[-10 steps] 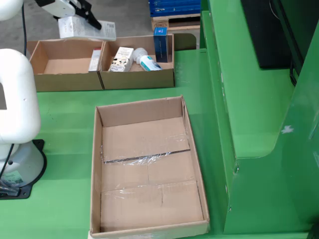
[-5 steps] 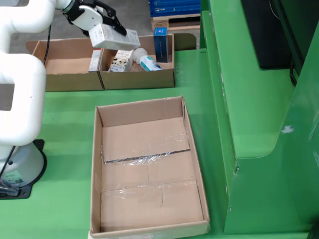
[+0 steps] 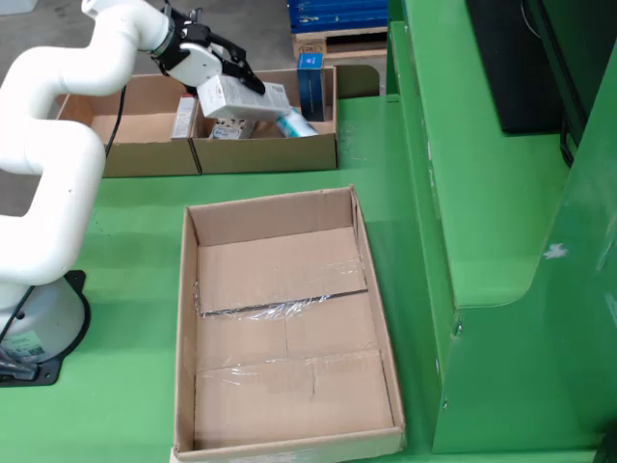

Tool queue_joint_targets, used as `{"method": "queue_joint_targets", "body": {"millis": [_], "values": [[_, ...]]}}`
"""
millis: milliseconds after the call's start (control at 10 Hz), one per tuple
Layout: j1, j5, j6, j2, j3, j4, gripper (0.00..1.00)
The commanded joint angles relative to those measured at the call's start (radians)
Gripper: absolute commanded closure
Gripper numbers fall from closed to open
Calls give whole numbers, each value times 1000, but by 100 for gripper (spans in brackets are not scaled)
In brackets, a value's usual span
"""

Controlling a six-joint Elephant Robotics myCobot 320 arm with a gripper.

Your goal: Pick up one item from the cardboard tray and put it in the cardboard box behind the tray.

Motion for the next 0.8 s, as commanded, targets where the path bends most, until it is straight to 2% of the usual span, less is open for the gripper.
{"method": "queue_joint_targets", "body": {"millis": [0, 100, 700], "values": [[-7, -16, -3, -90, 29, 415, 100], [-7, -16, -49, -90, 29, 415, 100], [-7, -16, -83, -90, 29, 415, 100]]}}
